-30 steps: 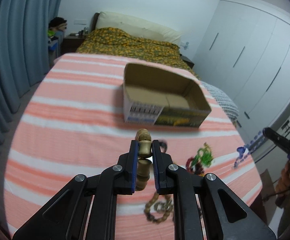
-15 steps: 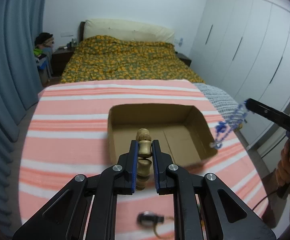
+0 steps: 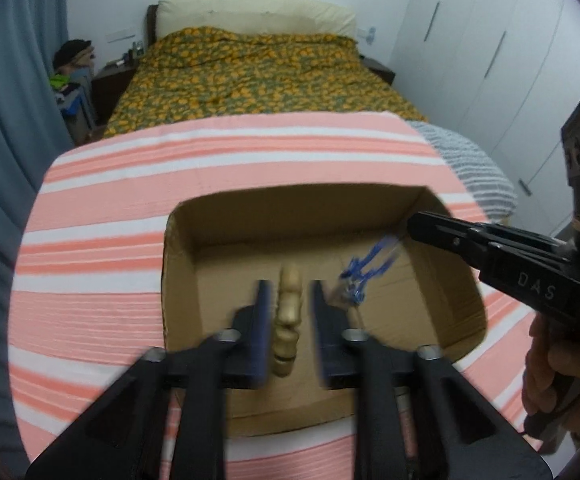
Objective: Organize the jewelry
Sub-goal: 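Carry both bracelets over the cardboard box and open both tools, then move both tools back over the remaining jewelry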
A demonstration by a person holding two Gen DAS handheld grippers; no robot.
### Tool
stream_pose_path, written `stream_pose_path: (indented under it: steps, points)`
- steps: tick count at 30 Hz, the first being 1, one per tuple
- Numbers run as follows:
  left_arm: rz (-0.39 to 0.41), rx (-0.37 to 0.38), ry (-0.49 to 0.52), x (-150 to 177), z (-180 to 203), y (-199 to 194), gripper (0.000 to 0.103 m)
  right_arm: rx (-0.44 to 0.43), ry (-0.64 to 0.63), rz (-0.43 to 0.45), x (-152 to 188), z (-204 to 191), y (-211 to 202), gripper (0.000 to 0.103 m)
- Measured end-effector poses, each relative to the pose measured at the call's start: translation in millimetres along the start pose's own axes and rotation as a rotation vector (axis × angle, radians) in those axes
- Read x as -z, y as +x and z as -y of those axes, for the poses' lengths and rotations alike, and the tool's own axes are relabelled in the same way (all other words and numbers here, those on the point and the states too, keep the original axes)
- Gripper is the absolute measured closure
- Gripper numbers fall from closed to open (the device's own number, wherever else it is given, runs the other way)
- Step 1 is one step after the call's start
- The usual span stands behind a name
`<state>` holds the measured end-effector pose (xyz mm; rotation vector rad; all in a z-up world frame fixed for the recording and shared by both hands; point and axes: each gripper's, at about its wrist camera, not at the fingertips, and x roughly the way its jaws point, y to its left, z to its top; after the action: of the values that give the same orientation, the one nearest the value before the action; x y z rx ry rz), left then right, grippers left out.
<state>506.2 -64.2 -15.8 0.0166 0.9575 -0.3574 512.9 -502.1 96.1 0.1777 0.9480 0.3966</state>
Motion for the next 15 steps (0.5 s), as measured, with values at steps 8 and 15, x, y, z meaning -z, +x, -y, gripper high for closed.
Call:
stream_pose_path:
  steps: [8, 15]
  points:
    - [0.086, -0.062, 0.002, 33, -16, -51, 0.014, 0.015, -0.018, 0.054, 35, 11, -28, 0.042]
    - [0.118, -0.140, 0.060, 114, -36, -116, 0.005, 0.069, -0.129, 0.087, 124, 17, -98, 0.042]
